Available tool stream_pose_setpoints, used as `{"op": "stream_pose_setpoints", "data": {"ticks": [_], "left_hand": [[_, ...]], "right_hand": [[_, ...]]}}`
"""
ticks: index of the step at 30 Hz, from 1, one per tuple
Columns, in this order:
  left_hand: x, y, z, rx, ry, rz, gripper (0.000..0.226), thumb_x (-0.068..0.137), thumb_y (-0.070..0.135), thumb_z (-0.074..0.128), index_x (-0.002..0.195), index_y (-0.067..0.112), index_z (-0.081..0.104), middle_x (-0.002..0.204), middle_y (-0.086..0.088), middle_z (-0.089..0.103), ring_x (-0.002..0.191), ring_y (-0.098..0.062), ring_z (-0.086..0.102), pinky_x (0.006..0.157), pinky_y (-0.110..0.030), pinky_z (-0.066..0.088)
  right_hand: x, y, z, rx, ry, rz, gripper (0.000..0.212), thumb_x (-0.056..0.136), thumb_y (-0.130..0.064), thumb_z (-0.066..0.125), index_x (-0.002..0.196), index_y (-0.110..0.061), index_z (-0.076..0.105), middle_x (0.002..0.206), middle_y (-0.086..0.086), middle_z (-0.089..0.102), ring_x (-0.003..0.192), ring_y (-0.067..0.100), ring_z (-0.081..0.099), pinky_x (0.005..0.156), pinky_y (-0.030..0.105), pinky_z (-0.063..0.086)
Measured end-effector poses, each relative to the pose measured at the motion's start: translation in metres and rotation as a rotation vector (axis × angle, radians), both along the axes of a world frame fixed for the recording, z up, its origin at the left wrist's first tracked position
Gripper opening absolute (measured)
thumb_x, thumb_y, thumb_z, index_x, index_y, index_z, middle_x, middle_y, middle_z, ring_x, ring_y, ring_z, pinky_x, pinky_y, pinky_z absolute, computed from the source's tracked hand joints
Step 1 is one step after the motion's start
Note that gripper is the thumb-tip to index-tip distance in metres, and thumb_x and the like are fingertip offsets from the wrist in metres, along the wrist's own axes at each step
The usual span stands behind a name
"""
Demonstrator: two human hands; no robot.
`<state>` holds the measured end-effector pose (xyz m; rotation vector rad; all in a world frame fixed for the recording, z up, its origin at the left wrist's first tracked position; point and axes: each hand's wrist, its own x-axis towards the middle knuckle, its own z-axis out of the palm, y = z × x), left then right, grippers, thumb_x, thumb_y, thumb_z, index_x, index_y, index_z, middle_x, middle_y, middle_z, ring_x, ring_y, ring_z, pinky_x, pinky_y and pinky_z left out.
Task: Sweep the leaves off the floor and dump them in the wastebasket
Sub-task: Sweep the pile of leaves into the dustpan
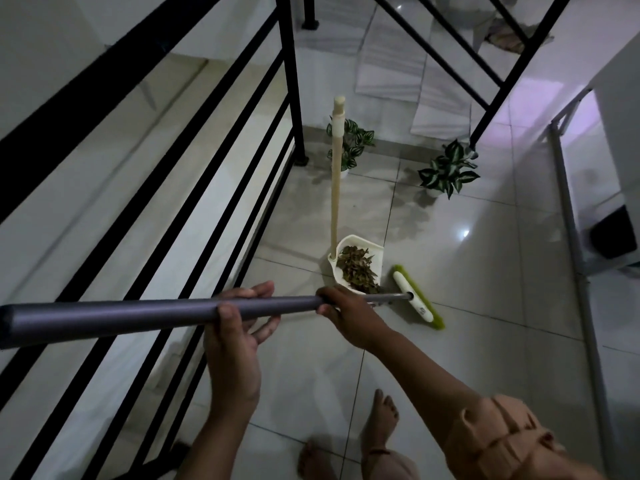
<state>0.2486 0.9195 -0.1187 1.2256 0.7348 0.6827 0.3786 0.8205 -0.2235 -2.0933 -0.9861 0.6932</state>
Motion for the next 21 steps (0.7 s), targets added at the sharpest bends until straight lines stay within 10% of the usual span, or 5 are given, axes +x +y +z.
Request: {"op": "stream_pose_setpoints", "data": {"ticks": [21], "left_hand": [[-0.01, -0.008, 0.028, -0.018, -0.008, -0.09, 0.071, 0.045, 0.085, 0.059, 0.083, 0.025, 0.055, 0.09, 0.002, 0.073, 0.094, -0.015, 0.068, 0.065, -0.03, 0.058]], "right_hand": [[-0.019, -0.029, 0.032, -0.034, -0.062, -0.047, 0.022, 0.092, -0.028, 0.046, 0.11, -0.017, 0.052, 0.106, 0.006, 0.058, 0.087, 0.012, 0.047, 0.069, 0.02, 0.034]]}}
